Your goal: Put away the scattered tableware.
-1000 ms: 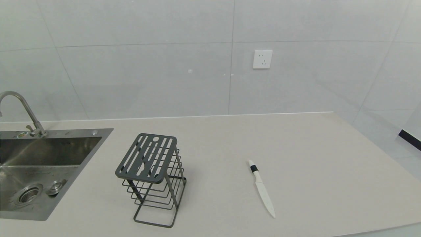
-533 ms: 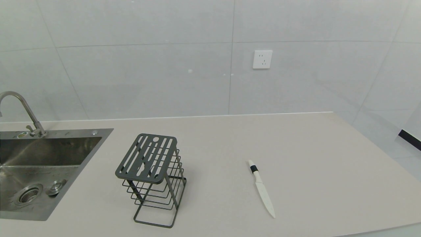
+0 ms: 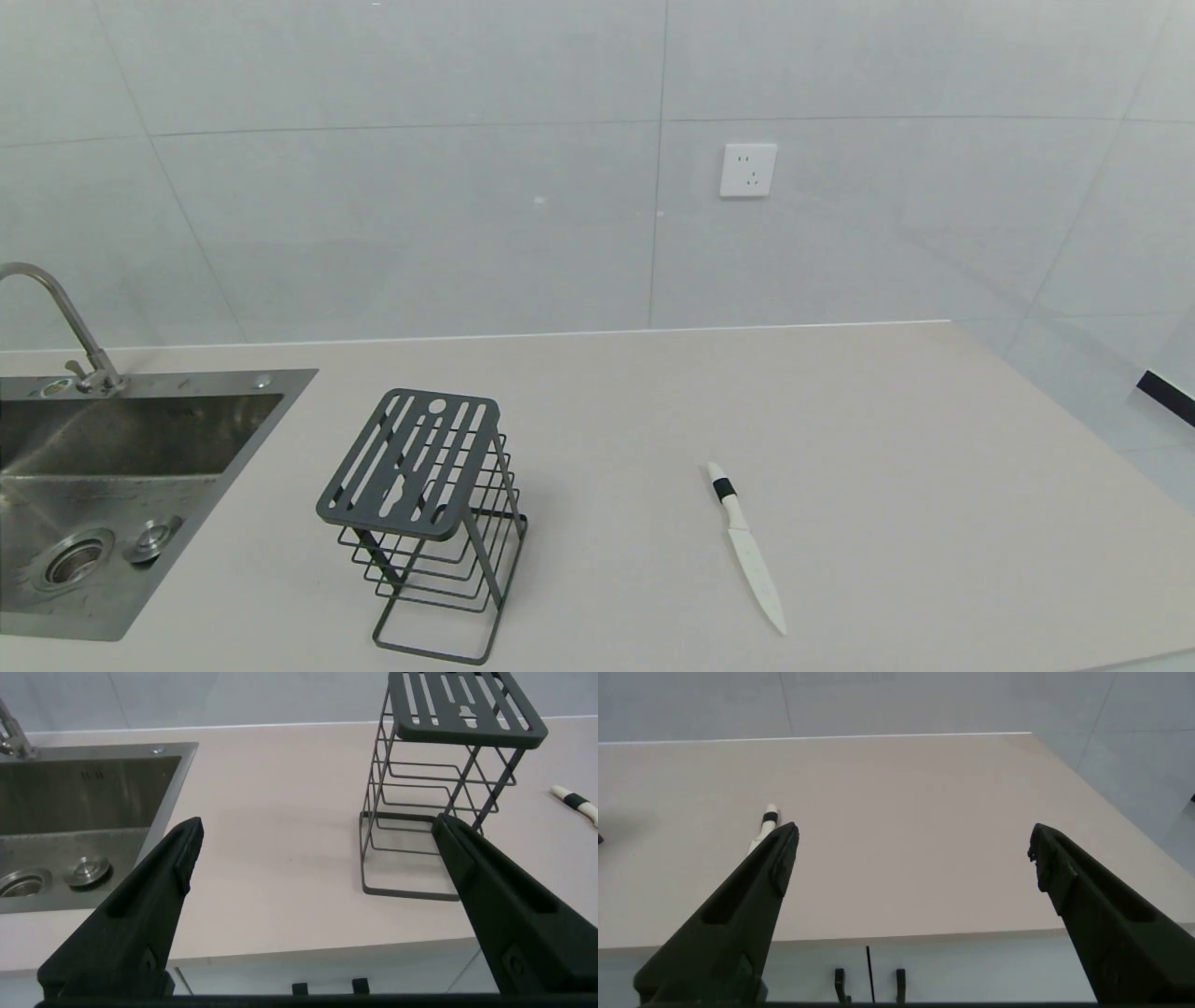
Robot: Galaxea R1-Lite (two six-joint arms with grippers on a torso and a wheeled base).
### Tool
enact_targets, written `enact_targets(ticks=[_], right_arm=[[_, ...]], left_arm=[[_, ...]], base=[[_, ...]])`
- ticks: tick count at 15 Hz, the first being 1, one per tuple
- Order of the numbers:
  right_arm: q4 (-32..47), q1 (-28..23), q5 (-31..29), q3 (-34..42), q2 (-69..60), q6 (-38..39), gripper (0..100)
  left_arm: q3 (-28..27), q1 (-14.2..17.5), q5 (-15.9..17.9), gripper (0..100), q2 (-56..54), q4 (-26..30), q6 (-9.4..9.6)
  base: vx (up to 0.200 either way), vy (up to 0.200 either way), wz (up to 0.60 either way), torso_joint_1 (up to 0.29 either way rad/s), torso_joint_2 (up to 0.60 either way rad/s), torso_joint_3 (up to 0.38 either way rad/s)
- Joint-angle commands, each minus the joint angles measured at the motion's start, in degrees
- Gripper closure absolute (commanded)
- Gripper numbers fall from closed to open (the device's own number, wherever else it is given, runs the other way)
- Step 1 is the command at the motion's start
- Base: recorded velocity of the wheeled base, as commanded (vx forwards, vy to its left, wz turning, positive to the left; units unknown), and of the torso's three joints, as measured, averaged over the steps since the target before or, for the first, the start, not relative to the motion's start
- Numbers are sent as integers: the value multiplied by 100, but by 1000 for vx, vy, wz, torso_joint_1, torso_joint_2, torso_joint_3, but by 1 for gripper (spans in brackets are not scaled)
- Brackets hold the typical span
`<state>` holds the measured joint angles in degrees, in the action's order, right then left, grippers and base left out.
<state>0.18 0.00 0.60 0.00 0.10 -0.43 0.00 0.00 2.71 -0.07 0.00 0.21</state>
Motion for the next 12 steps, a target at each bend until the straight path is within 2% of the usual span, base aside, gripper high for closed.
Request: enact_targets(ticks=[1,8,12], right_arm=[[-1,0,2,-9,-1,-1,0],[-9,0,-7,0,-1,-36,0],[-45,0,301,0,-1,-291,0]], left_arm=[[0,0,2,0,7,0,-12],[0,0,11,0,7,-18,-12],[0,0,2,0,7,-18,32]], base=[[0,0,0,0,0,0],[0,0,0,0,0,0],[0,0,0,0,0,0]])
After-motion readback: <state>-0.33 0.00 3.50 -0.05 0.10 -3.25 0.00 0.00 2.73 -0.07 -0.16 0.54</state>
